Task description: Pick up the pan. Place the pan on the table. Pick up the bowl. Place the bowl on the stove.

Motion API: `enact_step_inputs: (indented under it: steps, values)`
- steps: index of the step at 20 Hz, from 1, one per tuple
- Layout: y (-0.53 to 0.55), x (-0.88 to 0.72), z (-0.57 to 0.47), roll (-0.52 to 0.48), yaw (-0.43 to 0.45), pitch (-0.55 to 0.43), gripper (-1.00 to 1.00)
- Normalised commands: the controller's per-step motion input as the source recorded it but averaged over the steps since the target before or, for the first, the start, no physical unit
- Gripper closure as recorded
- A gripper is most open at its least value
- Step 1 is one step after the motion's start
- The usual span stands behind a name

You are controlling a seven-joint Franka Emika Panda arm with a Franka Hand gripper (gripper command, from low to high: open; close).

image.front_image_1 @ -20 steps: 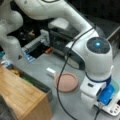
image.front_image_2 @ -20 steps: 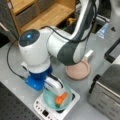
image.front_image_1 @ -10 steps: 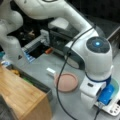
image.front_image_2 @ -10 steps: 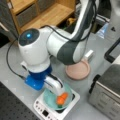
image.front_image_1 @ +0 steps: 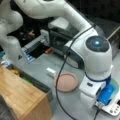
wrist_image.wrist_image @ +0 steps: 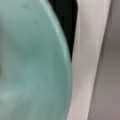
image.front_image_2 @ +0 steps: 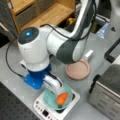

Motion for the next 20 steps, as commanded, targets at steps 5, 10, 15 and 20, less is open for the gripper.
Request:
enact_step_inputs:
  steps: [5,10,15,20]
  values:
    - [0.03,-0.23,-0.02,-0.22,-0.034,-0.102,-1.0]
    - [0.03,-0.24,0.01,-0.21,-0.029,-0.084,-1.0]
    - [0.0,-0.26,0.11,-0.231,-0.015,-0.065,-1.0]
    - [0.01,-0.25,0.08,-0.246,0.001,-0.056,-1.0]
